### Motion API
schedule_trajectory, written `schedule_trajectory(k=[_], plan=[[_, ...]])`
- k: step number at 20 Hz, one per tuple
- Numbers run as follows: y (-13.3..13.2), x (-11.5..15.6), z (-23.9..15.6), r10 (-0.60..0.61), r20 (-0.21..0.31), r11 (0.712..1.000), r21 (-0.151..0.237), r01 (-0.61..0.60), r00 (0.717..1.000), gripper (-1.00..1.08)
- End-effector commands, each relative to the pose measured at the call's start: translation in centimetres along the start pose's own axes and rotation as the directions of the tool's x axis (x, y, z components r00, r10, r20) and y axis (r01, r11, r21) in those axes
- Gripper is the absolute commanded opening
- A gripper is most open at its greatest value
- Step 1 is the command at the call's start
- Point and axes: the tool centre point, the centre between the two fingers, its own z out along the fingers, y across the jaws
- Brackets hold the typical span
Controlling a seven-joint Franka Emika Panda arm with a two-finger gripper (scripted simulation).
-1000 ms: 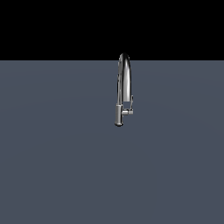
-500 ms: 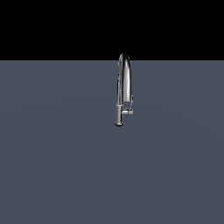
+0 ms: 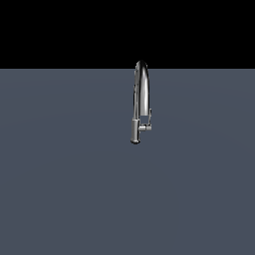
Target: Turn on the faucet by rotating a designated handle.
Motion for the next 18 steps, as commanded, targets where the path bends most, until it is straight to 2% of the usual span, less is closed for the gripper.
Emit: schedule_trajectory(k=[1,10,18], plan=[[0.0,1.6,0.1,0.033,0.035,0.999,0.034,-0.034,0.999,-1.00],[0.4,7.4,1.1,0.141,0.170,0.975,0.148,-0.166,0.975,-1.00],[1.3,12.6,2.6,0.220,0.304,0.925,0.236,-0.297,0.927,-1.00]])
